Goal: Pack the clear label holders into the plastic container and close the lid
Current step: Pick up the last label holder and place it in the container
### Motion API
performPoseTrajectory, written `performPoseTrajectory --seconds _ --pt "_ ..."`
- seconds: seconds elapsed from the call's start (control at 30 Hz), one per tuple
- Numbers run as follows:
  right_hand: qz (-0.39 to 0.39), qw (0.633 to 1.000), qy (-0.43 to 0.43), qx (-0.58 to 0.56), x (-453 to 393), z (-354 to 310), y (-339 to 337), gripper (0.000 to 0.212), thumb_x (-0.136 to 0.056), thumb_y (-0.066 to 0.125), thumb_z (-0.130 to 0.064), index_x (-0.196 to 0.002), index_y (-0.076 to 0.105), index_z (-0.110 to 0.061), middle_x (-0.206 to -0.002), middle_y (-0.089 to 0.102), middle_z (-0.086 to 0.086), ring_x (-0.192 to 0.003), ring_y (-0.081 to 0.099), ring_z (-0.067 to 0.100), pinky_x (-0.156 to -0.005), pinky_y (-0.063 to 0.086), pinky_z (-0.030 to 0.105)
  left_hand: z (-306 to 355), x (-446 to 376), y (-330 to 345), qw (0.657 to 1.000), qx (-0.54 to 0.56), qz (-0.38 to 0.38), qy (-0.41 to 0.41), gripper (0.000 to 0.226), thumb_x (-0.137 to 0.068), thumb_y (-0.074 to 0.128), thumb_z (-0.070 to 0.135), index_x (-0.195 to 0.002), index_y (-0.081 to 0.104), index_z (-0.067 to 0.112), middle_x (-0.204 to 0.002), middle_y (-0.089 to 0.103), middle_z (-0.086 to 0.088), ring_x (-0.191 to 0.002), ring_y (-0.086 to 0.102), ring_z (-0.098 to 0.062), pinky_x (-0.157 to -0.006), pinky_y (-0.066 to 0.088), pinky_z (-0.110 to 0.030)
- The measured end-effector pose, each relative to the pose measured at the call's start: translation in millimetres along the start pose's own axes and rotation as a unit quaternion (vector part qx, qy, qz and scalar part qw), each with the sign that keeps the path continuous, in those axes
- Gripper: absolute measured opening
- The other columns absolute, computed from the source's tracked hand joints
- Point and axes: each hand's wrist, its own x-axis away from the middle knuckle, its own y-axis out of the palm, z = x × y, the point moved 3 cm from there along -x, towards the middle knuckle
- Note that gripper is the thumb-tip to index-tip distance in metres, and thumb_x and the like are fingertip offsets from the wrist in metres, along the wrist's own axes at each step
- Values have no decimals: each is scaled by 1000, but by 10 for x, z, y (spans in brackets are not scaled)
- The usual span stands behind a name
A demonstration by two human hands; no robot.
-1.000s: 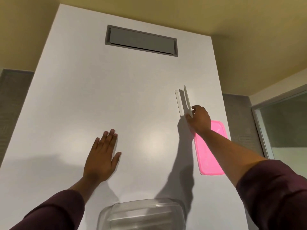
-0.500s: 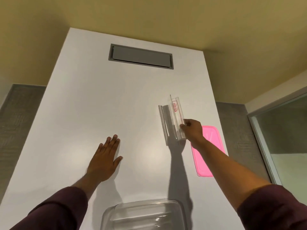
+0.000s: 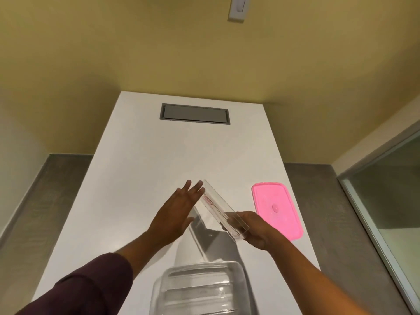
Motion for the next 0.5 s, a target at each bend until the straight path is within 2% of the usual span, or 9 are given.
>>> performPoseTrajectory --seconds 0.13,0.27,0.37,0.43,0.5 --pt "-55 998 3 14 337 8 65 43 -88 74 -10 -127 65 8 -102 68 20 -90 67 26 -75 54 29 332 43 -216 997 -36 4 61 100 -84 74 34 -159 8 30 -169 0 10 -156 -2 -20 -124 15 -42" --pt "-71 996 22 47 554 55 108 39 -91 74 -14 -124 68 5 -105 69 23 -87 68 24 -76 52 29 549 226 -323 995 -48 13 90 80 -88 71 33 -155 27 27 -167 18 9 -156 6 -17 -125 13 -38" --pt "-80 993 41 71 661 76 154 36 -90 74 -18 -119 72 3 -102 69 18 -84 64 20 -80 53 30 661 364 -360 996 -25 20 83 69 -91 69 27 -151 36 22 -156 43 3 -149 32 -21 -123 26 -41" --pt "-88 993 48 67 724 81 179 37 -89 74 -17 -119 72 4 -103 70 17 -85 65 20 -83 56 32 723 445 -365 997 -15 16 70 67 -93 66 26 -152 35 19 -147 50 -2 -136 47 -25 -116 35 -39" --pt "-85 994 45 53 765 88 189 38 -91 71 -20 -122 70 3 -112 72 17 -94 68 24 -91 57 37 728 514 -361 998 -13 19 55 67 -95 62 26 -153 32 18 -143 51 -4 -125 50 -25 -109 40 -34"
